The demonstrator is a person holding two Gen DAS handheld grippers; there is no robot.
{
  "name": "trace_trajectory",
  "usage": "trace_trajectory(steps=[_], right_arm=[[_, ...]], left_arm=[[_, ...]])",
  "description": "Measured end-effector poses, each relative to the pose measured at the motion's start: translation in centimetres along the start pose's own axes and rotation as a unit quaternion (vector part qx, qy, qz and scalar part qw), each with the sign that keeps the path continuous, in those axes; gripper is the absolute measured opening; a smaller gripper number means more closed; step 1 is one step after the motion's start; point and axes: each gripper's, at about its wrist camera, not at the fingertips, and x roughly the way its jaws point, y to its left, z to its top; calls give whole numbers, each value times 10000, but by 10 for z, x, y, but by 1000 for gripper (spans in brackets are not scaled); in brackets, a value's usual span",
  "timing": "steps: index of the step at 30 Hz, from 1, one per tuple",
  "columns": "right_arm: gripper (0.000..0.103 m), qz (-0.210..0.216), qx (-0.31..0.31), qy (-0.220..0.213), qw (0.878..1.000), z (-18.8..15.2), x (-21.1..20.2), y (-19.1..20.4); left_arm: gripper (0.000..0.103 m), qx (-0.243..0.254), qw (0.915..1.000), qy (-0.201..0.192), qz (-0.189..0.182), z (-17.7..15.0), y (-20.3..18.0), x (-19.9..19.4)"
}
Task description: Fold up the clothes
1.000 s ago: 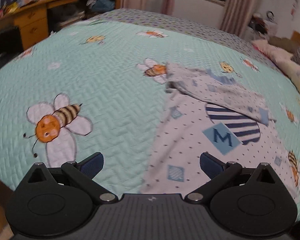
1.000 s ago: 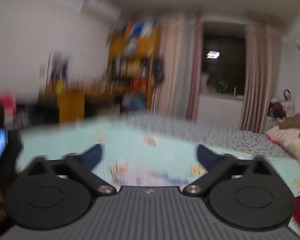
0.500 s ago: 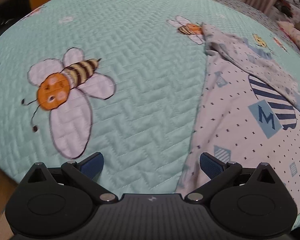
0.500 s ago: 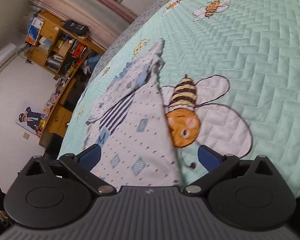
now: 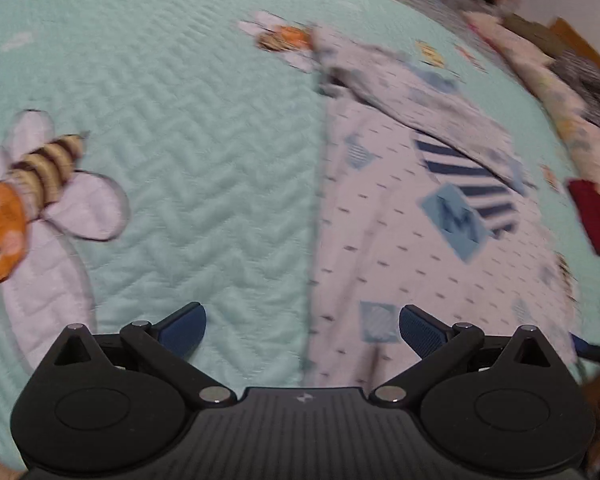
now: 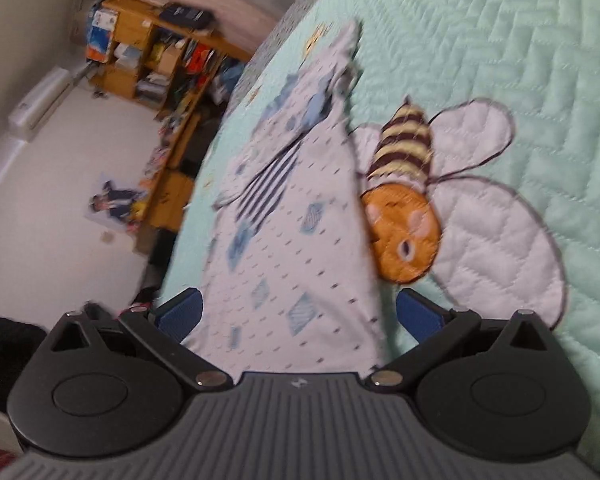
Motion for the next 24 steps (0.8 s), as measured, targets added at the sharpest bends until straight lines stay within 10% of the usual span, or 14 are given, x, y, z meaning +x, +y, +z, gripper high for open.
trace_trajectory(steps=[13, 16, 20, 24], right_arm=[[103, 292, -241, 636, 9973, 2, -5, 4], [97, 138, -435, 701, 9965, 1, -2, 10], [77, -55, -356, 680, 9970, 2, -5, 7], [61, -157, -342, 604, 9975, -3, -10, 4]], left_arm=[[98, 0, 9815, 787, -1744, -1, 9, 21], [75, 49, 9840, 777, -1600, -3, 11, 18], [6, 31, 9888, 797, -1260, -7, 12, 17], [7, 199, 9918, 794, -981, -13, 3, 17]])
